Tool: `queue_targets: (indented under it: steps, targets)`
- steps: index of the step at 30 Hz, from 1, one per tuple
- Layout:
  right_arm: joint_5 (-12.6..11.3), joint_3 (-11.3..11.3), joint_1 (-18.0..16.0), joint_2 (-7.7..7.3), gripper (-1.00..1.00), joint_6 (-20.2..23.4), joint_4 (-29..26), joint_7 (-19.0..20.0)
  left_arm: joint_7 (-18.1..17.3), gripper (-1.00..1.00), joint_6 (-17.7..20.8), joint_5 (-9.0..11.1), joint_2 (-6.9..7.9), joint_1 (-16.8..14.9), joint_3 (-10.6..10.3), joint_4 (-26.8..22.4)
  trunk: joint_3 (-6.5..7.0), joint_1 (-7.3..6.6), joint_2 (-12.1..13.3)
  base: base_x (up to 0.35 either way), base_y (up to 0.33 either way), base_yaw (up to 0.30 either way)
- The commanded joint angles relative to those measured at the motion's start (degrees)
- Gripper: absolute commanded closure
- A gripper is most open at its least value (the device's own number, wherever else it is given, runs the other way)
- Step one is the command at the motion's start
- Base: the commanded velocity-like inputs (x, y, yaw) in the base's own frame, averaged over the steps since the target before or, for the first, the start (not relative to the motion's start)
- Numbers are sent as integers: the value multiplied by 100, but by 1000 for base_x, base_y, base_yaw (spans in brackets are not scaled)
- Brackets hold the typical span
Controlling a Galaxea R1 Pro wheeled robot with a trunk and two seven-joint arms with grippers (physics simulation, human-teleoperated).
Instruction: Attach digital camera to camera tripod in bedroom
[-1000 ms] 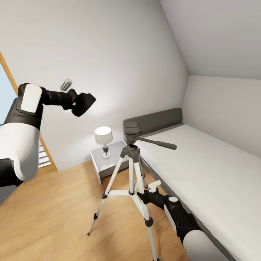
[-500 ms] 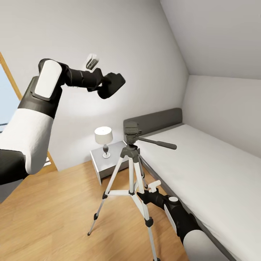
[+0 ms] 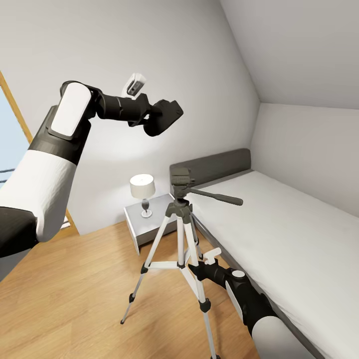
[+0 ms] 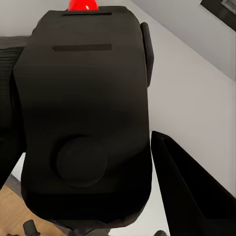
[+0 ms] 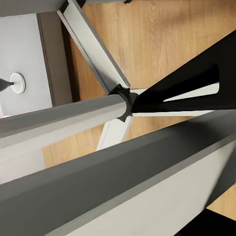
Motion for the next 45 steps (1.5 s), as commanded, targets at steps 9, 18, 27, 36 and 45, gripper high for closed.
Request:
queue_targets:
  steps: [9, 18, 27, 36, 45]
  targets:
    - [184, -28, -3, 4, 100, 24, 554, 31, 52, 100, -3, 73, -6, 16, -21, 7, -12, 4, -9, 0, 0, 0]
    - [184, -28, -3, 4, 100, 24, 553, 30, 48, 100, -15, 81, -21, 25, -21, 2, -12, 4, -9, 0, 0, 0]
    - [184, -28, -3, 4, 100, 24, 549, 30, 37, 100, -21, 144, -38, 27, -14, -40, -12, 4, -9, 0, 0, 0]
    - [184, -28, -3, 4, 100, 24, 546, 30, 80, 100, -39, 503, -33, 27, -12, -6, -12, 4, -9, 0, 0, 0]
    - [184, -28, -3, 4, 100, 24, 545, 34, 168, 100, -69, 533, -25, 41, -15, 92, -12, 4, -9, 0, 0, 0]
